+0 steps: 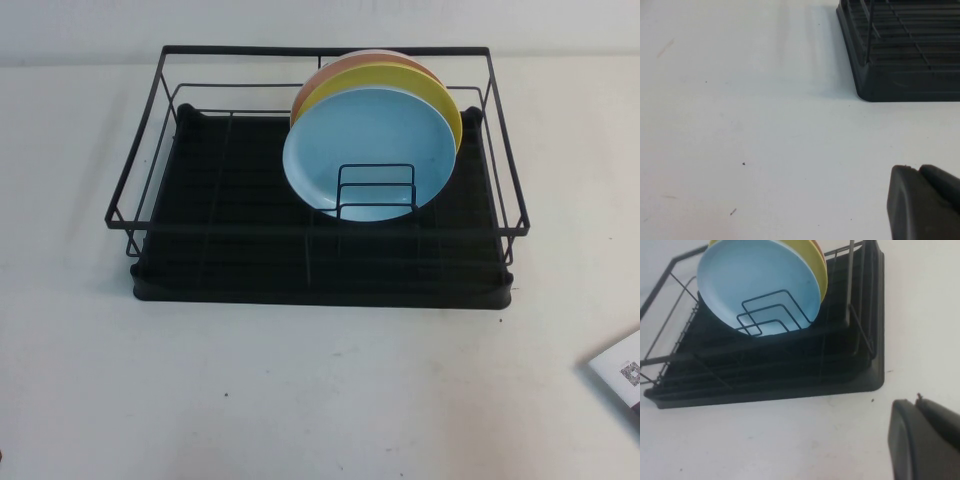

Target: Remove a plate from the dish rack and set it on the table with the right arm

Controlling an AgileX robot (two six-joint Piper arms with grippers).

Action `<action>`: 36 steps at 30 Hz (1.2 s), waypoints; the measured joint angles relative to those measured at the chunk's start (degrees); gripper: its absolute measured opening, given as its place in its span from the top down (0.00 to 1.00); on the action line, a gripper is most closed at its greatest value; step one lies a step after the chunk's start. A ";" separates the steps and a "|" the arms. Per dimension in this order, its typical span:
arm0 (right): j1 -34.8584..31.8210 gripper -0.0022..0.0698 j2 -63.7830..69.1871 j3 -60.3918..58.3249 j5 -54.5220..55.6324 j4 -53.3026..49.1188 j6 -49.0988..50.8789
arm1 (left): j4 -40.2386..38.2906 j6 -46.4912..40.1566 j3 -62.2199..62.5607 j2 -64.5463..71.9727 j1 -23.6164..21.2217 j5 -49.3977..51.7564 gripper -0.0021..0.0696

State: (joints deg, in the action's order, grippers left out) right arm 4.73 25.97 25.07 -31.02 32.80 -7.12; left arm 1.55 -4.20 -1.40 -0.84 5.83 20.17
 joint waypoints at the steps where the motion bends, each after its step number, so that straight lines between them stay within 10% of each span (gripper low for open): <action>1: 0.00 0.99 2.09 1.62 -0.24 -0.14 -1.02 | 0.00 0.00 0.00 0.00 0.00 0.00 0.98; 36: 2.43 0.99 40.76 32.37 -7.36 6.50 -25.10 | 0.00 0.00 0.00 0.00 0.00 0.00 0.98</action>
State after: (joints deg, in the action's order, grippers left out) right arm 7.17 66.72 57.44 -38.38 39.30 -32.21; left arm 1.55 -4.20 -1.40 -0.84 5.83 20.17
